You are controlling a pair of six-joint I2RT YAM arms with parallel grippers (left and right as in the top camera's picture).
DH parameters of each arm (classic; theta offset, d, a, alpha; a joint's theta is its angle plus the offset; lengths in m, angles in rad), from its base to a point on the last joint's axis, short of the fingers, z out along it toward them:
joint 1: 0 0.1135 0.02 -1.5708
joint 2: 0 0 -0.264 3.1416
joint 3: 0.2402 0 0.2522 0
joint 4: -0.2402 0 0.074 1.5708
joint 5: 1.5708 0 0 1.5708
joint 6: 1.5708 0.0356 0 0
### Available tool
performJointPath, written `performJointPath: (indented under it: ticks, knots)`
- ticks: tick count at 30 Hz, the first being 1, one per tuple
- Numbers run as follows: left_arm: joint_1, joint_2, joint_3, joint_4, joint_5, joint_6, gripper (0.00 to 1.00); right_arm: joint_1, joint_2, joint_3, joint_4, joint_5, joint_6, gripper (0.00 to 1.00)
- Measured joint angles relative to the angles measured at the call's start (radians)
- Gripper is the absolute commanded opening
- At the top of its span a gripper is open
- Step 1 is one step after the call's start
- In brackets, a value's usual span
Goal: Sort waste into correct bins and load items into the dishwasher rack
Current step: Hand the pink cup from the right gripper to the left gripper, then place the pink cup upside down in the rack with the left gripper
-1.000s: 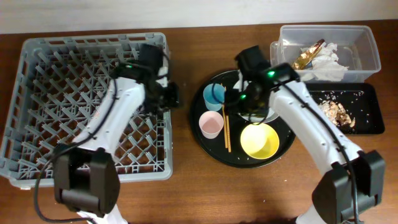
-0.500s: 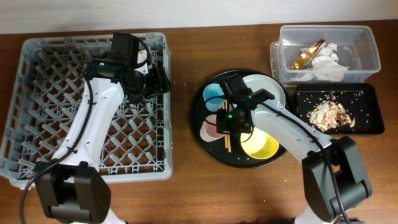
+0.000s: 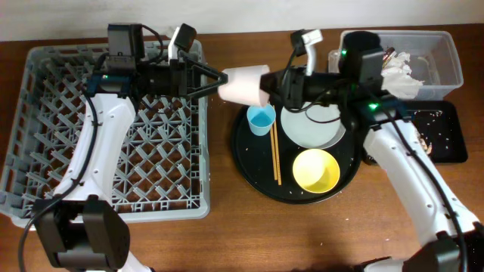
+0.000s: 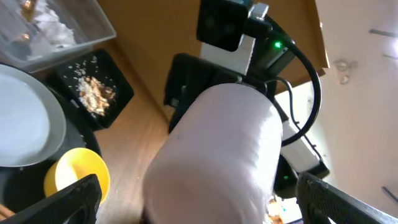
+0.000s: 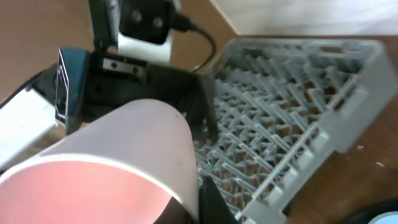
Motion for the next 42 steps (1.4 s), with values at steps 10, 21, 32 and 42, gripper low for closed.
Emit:
performJointPath:
  ticks: [10, 21, 32, 42]
  knots:
    - [-0.044, 0.000, 0.000, -0.014, 0.026, -0.005, 0.83, 0.068, 0.089, 0.000, 0.174, -0.076, -0.012, 0.04]
    - [-0.056, 0.000, 0.002, -0.068, 0.025, 0.004, 0.89, 0.020, 0.126, 0.000, 0.283, -0.126, 0.105, 0.04]
    - [-0.056, 0.000, 0.002, -0.058, 0.014, 0.011, 0.48, 0.031, 0.142, 0.000, 0.244, -0.156, 0.117, 0.98]
    - [0.062, -0.107, -0.002, -0.457, -0.897, 0.074, 0.43, -0.286, 0.143, 0.006, -0.310, -0.002, -0.085, 0.98]
